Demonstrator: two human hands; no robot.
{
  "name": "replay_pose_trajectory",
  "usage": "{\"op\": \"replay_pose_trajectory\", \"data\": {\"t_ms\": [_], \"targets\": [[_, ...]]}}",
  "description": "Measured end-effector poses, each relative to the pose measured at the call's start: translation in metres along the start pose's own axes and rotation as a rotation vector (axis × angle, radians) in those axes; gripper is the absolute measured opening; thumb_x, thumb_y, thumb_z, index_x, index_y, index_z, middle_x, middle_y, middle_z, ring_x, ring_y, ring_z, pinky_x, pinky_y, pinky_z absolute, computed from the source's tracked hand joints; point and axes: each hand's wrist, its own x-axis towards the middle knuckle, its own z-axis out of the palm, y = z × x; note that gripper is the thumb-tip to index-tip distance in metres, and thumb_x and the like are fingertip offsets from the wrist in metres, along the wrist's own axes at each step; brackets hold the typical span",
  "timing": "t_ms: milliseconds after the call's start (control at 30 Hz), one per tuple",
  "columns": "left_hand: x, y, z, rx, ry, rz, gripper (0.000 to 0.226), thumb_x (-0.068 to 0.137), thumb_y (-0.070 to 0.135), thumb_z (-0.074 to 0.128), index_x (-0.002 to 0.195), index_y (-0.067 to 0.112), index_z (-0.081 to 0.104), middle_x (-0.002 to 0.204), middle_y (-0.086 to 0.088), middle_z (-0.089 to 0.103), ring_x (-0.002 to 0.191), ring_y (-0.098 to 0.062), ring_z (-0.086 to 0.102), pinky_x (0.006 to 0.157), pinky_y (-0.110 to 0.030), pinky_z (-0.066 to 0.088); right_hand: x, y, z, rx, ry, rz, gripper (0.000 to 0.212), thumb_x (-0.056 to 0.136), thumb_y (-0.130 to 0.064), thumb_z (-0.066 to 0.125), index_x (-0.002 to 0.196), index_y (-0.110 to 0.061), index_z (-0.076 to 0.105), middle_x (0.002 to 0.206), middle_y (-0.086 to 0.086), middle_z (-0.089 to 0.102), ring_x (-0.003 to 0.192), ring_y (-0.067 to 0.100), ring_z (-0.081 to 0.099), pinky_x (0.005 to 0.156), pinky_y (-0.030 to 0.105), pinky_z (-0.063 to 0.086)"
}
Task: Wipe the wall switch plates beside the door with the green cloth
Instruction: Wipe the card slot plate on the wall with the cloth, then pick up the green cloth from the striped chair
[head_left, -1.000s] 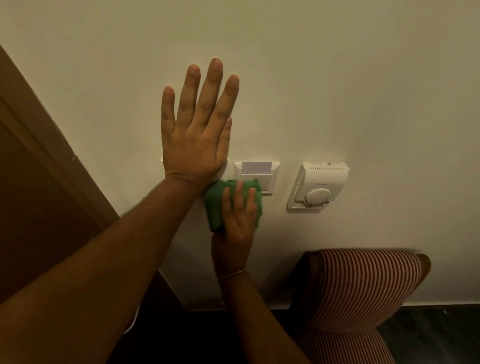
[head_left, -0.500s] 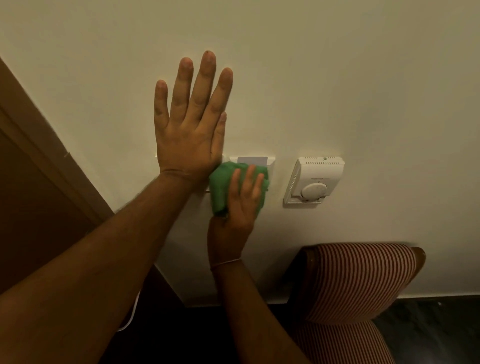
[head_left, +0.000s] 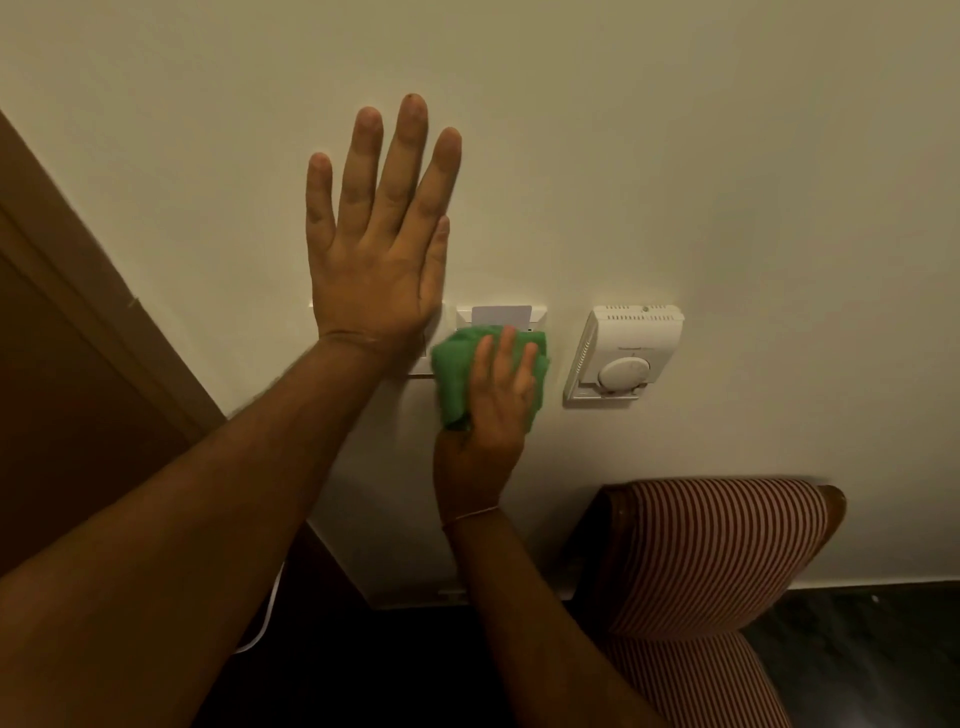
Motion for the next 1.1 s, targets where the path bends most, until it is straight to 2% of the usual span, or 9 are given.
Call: {"op": "replay_pose_trajectory", "data": {"t_ms": [200, 300, 400, 467, 600, 700, 867, 967, 1100], "targets": [[-0.002, 0.001, 0.003, -0.013, -0.014, -0.035, 0.071, 0.123, 0.038, 0.031, 0.178, 0.033, -0.013, 0.181, 0.01, -0.031, 0.168, -0.016, -0.031, 0.136, -0.044, -0.02, 0.007, 0.028, -0.017, -0.073, -0.154, -0.28, 0.059, 0.103, -0.005, 0.062, 0.158, -0.012, 0.042, 0.167, 0.007, 0.037, 0.164, 0.024, 0.022, 0.134, 0.045, 0.02], [-0.002, 0.001, 0.0, -0.023, -0.019, -0.011, 0.069, 0.123, 0.037, 0.031, 0.178, 0.031, -0.01, 0.188, -0.004, -0.008, 0.174, -0.031, -0.006, 0.135, -0.044, -0.019, 0.016, 0.045, -0.03, -0.068, -0.04, -0.079, 0.083, 0.09, 0.004, 0.081, 0.159, -0.011, 0.037, 0.169, 0.01, 0.034, 0.164, 0.029, 0.022, 0.131, 0.052, 0.028], [-0.001, 0.001, -0.001, -0.033, -0.026, 0.008, 0.064, 0.123, 0.037, 0.03, 0.177, 0.028, -0.005, 0.18, -0.011, 0.012, 0.167, -0.038, 0.013, 0.136, -0.045, -0.017, 0.013, 0.026, -0.019, 0.009, 0.043, 0.087, 0.072, 0.095, 0.011, 0.067, 0.159, -0.007, 0.039, 0.17, 0.008, 0.032, 0.164, 0.03, 0.021, 0.131, 0.055, 0.029], [-0.001, 0.001, -0.001, -0.033, -0.027, 0.019, 0.063, 0.123, 0.038, 0.026, 0.177, 0.029, -0.005, 0.182, -0.01, 0.009, 0.172, -0.035, 0.007, 0.136, -0.045, -0.017, 0.006, 0.012, -0.008, 0.045, 0.013, 0.046, 0.062, 0.098, 0.006, 0.055, 0.157, -0.007, 0.044, 0.169, 0.007, 0.035, 0.165, 0.029, 0.019, 0.134, 0.052, 0.023], [0.0, -0.001, 0.001, -0.015, -0.03, 0.03, 0.066, 0.123, 0.039, 0.022, 0.177, 0.034, -0.014, 0.187, 0.004, -0.019, 0.17, -0.017, -0.026, 0.137, -0.044, -0.018, -0.015, 0.008, -0.004, -0.01, -0.318, -0.286, 0.062, 0.093, 0.0, 0.051, 0.154, -0.015, 0.053, 0.168, 0.003, 0.039, 0.164, 0.023, 0.023, 0.134, 0.044, 0.016], [0.0, -0.001, 0.0, -0.029, -0.053, 0.013, 0.066, 0.123, 0.037, 0.024, 0.178, 0.033, -0.013, 0.189, -0.003, 0.0, 0.168, -0.012, -0.029, 0.137, -0.043, -0.018, -0.024, 0.018, -0.014, -0.017, -0.449, -0.325, 0.062, 0.095, -0.003, 0.057, 0.156, -0.015, 0.051, 0.168, 0.004, 0.041, 0.163, 0.023, 0.025, 0.134, 0.045, 0.021], [-0.002, 0.005, -0.014, -0.076, -0.138, -0.028, 0.07, 0.122, 0.034, 0.033, 0.179, 0.028, -0.006, 0.189, -0.007, 0.003, 0.169, -0.014, -0.026, 0.138, -0.044, -0.017, -0.03, 0.027, -0.067, 0.001, -0.371, -0.284, 0.059, 0.102, -0.01, 0.064, 0.158, -0.018, 0.046, 0.172, 0.001, 0.031, 0.163, 0.028, 0.026, 0.133, 0.049, 0.024], [-0.041, 0.026, -0.032, -0.162, -0.183, -0.13, 0.066, 0.122, 0.039, 0.024, 0.182, 0.028, -0.001, 0.188, -0.001, -0.01, 0.175, -0.021, -0.009, 0.14, -0.044, -0.01, -0.027, 0.043, -0.111, 0.007, -0.255, -0.191, 0.046, 0.111, -0.01, 0.045, 0.156, -0.016, 0.046, 0.174, -0.003, 0.029, 0.162, 0.029, 0.03, 0.133, 0.048, 0.023], [-0.147, 0.083, -0.052, -0.199, -0.357, -0.303, 0.076, 0.117, 0.043, 0.032, 0.183, 0.029, -0.003, 0.19, -0.005, -0.006, 0.176, -0.024, -0.007, 0.14, -0.043, -0.012, -0.04, 0.09, -0.165, -0.029, -0.272, -0.088, 0.064, 0.091, 0.007, 0.055, 0.153, -0.005, 0.048, 0.168, 0.013, 0.038, 0.163, 0.03, 0.025, 0.13, 0.057, 0.027]]}}
